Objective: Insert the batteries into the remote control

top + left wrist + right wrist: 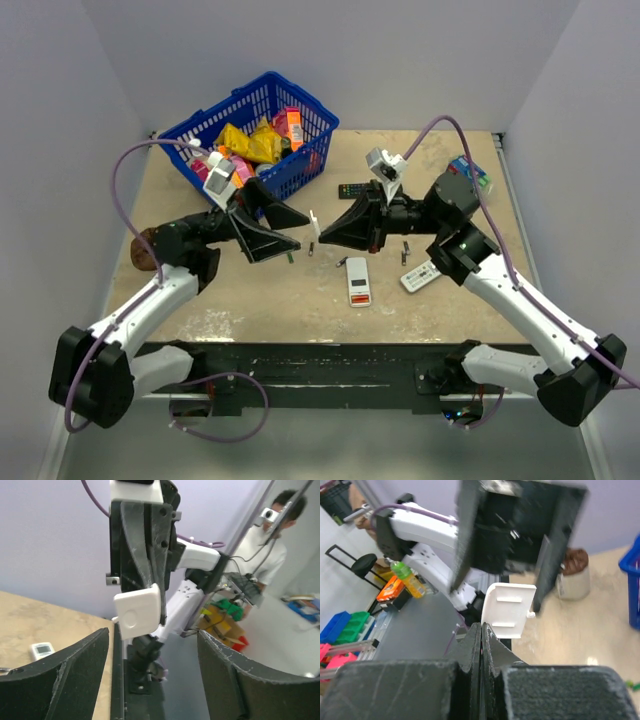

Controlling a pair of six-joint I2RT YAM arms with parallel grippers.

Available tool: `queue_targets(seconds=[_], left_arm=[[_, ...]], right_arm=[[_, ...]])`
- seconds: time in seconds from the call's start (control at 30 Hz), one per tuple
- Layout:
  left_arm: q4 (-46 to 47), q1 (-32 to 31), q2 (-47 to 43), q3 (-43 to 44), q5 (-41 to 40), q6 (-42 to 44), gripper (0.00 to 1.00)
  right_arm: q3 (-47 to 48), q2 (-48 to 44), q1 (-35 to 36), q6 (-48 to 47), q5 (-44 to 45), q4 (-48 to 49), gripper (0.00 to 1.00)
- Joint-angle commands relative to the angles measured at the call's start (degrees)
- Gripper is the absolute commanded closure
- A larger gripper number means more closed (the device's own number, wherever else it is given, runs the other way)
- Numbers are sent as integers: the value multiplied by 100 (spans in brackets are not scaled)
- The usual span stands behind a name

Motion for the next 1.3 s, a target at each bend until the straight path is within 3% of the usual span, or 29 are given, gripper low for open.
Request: queue_targets(seconds=[0.0, 0.1, 0.23, 0.37, 0.73, 0.97, 1.27], left_arm=[[-2354, 184, -1059, -166, -1101, 3308, 24], [-5255, 184, -1579, 177, -2928, 4967, 22], [-6712, 184, -1923, 484, -4129, 5535, 22], [-7634, 176, -2117, 660, -4622, 5632, 23], [-8384, 176, -2222, 898, -4790, 5826, 23], [-8551, 176, -2293, 907, -4755, 5782, 23], [-8613, 176, -2354, 889, -4702, 5685, 23]], right_arm=[[-546, -204, -87, 150, 569, -214, 100], [-959, -204, -96, 141, 832, -337, 100], [-1652, 120, -96, 403, 1096, -180, 100], [-2330, 665, -96, 1159, 1184, 1365, 100], [-2753, 2879, 369, 2531, 1562, 4152, 100], [-2788, 3785, 686, 2707, 1948, 4549, 100], [-3043, 4331, 686, 2278, 2133, 4164, 100]])
